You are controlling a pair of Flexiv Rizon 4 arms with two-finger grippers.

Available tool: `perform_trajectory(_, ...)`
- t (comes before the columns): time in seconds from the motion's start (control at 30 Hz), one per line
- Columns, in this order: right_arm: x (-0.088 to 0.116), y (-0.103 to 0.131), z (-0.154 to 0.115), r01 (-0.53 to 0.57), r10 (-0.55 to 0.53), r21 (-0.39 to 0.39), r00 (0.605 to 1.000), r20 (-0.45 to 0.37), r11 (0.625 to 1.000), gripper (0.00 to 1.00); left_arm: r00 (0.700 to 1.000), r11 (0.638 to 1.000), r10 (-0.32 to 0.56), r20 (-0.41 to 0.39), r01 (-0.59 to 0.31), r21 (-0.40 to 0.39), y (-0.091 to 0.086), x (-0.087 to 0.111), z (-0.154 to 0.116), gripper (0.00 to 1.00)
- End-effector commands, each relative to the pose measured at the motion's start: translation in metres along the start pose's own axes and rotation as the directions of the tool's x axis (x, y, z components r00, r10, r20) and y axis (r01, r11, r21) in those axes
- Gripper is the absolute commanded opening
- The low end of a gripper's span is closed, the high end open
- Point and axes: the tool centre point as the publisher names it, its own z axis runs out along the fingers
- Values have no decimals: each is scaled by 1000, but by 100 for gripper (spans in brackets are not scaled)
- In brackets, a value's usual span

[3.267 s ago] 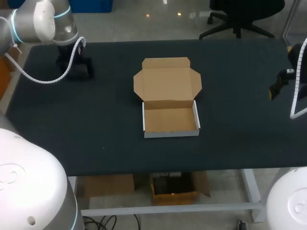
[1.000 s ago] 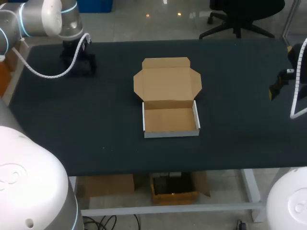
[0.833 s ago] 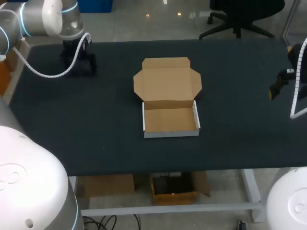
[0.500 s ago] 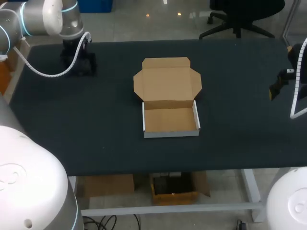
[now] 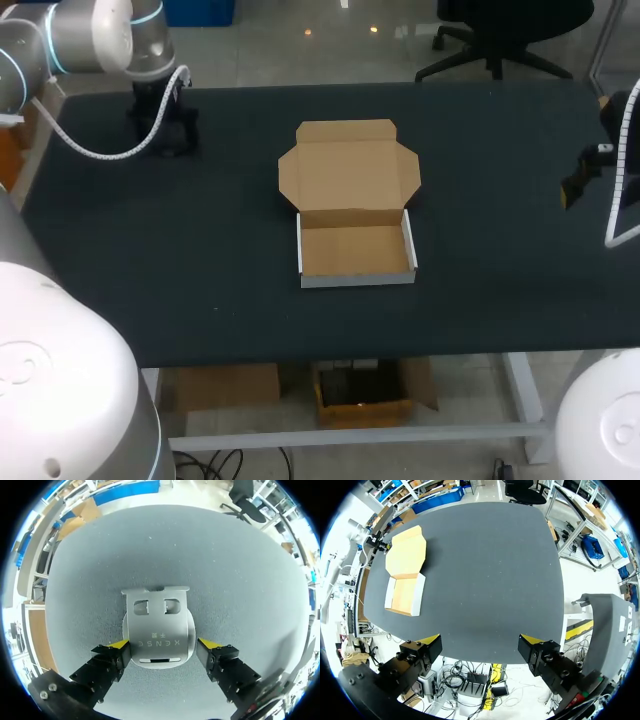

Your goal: Assemble the packaging by folding the flat box into shape, placing the metal phone stand inside, and closing the box properly

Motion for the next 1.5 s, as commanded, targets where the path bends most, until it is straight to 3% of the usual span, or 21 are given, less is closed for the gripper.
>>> perform_trajectory(0.03,0,0,-1,0,0,2,1000,1,1000,100,1000,1000,-3,5,3,-14,-7,0,4,85)
perform_trajectory(0.53,0,0,-1,0,0,2,1000,1,1000,100,999,999,-43,13,43,-6,-17,-4,9,84)
perform_trajectory(1.23,0,0,-1,0,0,2,1000,1,1000,100,997,997,-73,31,73,-5,-26,-4,11,72)
perform_trajectory(1.27,0,0,-1,0,0,2,1000,1,1000,100,997,997,-76,33,76,-6,-26,-4,12,68)
perform_trajectory(1.3,0,0,-1,0,0,2,1000,1,1000,100,996,997,-80,34,80,-7,-26,-5,12,49)
perform_trajectory(1.43,0,0,-1,0,0,2,1000,1,1000,100,996,996,-87,36,88,-6,-26,-5,12,16)
perform_trajectory(1.47,0,0,-1,0,0,2,1000,1,1000,100,995,996,-89,36,89,-6,-26,-5,12,4)
perform_trajectory(1.5,0,0,-1,0,0,2,1000,1,1000,100,995,996,-91,36,91,-5,-26,-6,12,0)
